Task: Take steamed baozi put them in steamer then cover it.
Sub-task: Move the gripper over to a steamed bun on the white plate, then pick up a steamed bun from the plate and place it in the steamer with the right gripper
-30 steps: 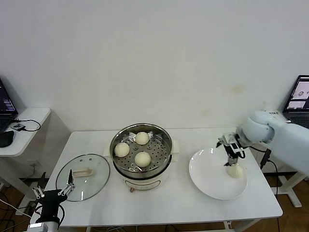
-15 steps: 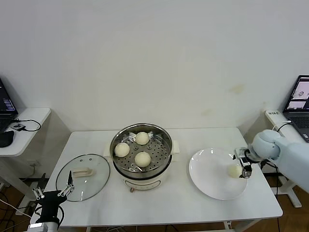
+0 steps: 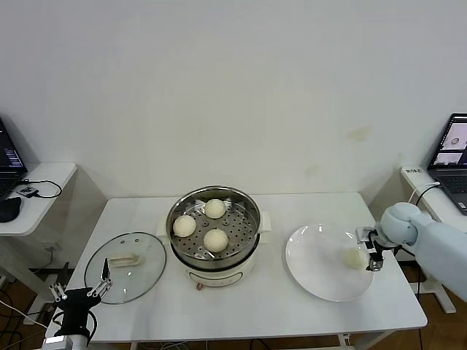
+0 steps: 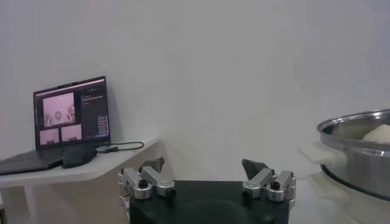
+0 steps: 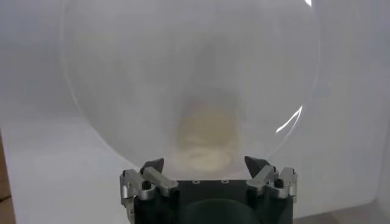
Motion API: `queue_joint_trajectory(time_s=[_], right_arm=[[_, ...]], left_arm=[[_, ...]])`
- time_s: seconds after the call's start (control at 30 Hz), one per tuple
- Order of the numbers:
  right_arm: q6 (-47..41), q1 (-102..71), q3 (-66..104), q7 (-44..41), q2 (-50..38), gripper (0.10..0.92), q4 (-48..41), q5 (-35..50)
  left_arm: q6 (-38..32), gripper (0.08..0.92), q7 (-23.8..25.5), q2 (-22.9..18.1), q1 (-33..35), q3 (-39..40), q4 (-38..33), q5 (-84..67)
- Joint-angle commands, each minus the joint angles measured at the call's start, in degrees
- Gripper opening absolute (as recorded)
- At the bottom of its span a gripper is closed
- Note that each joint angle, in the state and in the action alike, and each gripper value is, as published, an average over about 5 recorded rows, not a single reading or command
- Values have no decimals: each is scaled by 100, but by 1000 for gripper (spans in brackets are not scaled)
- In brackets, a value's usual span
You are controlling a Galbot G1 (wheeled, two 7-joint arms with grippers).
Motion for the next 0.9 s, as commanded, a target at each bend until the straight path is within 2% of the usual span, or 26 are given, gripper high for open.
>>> queue_joint_trajectory(time_s=[0.03, 0.13, 0.53, 0.9], right_arm=[[21, -159, 143, 52, 361, 820, -319, -185], [25, -154, 137, 42, 388, 808, -348, -202], [43, -47, 94, -116, 330, 661, -268, -104], [-82, 1076, -494, -187, 188, 572, 176, 541]], left_arm=[[3, 823, 1, -7, -2, -5, -6, 0], [3, 823, 0, -21, -3, -1, 2, 3], [8, 823, -3, -26, -5, -6, -16, 4], [13, 823, -6, 15, -10, -21, -56, -9]])
